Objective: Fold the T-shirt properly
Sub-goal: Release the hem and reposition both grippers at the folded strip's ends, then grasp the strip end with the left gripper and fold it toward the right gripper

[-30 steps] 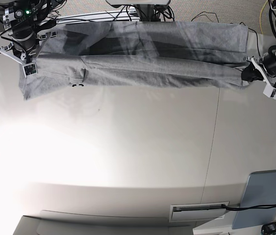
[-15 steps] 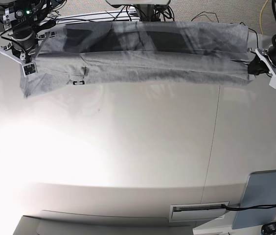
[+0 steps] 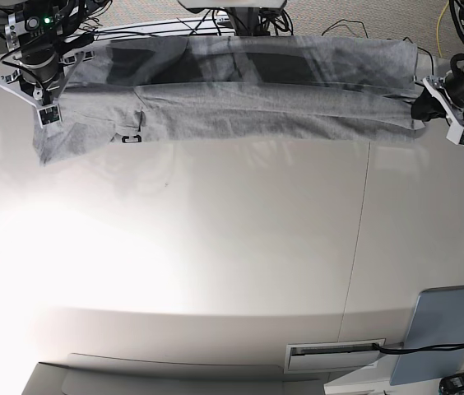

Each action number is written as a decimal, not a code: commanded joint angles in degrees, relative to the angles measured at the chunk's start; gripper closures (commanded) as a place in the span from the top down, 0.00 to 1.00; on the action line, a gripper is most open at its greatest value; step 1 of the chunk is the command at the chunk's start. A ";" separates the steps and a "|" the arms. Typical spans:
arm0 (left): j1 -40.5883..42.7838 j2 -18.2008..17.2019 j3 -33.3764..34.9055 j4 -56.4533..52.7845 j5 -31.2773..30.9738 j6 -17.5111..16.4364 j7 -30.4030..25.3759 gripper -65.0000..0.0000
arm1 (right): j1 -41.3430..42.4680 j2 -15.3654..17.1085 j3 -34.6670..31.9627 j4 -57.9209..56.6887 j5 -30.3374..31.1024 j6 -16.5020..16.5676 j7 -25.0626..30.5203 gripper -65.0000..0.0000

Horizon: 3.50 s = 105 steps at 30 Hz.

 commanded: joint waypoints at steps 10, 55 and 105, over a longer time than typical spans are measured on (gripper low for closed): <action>0.00 -1.14 -0.72 0.61 0.04 0.02 -0.28 0.00 | -2.99 0.63 0.48 1.03 -1.20 4.11 2.51 0.21; -0.42 1.40 -0.74 -17.62 -16.94 -4.48 2.10 0.27 | -4.70 0.68 0.48 1.05 -4.61 0.17 5.18 0.38; 2.34 21.11 41.48 29.49 18.93 21.49 -3.91 0.00 | -2.51 0.68 0.48 1.05 -3.80 -0.04 8.35 0.38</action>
